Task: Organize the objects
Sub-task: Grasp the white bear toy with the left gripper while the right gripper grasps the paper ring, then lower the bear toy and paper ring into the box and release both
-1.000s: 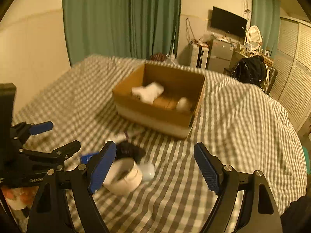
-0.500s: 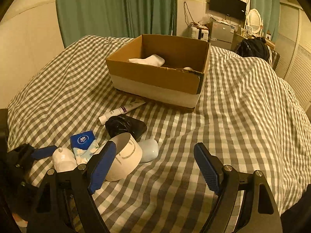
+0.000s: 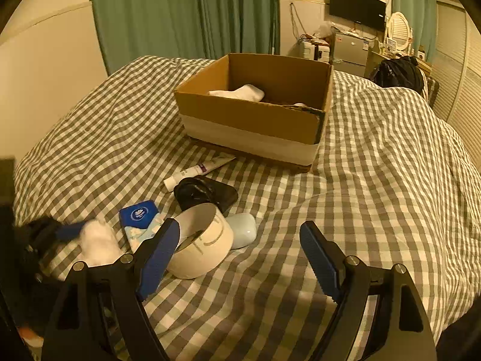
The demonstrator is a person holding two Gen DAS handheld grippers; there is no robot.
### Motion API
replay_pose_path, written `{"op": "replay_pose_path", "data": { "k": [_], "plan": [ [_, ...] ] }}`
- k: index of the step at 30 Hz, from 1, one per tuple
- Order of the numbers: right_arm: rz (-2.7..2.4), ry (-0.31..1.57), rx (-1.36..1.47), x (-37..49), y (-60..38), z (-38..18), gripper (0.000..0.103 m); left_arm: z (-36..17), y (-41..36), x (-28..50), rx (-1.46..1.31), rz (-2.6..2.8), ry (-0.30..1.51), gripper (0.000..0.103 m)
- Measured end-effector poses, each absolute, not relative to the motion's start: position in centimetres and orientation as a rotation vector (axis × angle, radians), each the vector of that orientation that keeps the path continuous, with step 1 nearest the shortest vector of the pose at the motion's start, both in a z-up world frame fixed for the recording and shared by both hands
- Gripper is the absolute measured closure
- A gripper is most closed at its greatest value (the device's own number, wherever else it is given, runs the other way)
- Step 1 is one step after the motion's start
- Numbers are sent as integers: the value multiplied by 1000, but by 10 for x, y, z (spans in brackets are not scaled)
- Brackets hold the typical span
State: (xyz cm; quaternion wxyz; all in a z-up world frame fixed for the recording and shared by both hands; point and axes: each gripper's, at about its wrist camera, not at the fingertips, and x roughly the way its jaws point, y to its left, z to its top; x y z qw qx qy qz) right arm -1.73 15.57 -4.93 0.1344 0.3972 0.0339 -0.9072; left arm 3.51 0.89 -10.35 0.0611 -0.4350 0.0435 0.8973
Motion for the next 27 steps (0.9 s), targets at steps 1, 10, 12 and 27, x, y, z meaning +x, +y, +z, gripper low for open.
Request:
{"op": "replay_pose_path", "data": {
  "k": [1, 10, 12, 27],
  "plan": [
    [-2620, 116, 1153, -17, 153, -50, 21, -100, 5, 35, -1304, 2737, 139, 23],
    [-2490, 298, 1192, -16, 114, -66, 21, -92, -23, 30, -1308, 2739, 65, 24],
    [-2480, 325, 1207, -17, 110, -71, 21, -90, -24, 32, -1298, 2750, 82, 24],
    [-2408, 416, 1321, -28, 94, -97, 21, -86, -26, 36, -1315, 2735, 70, 24]
  ]
}}
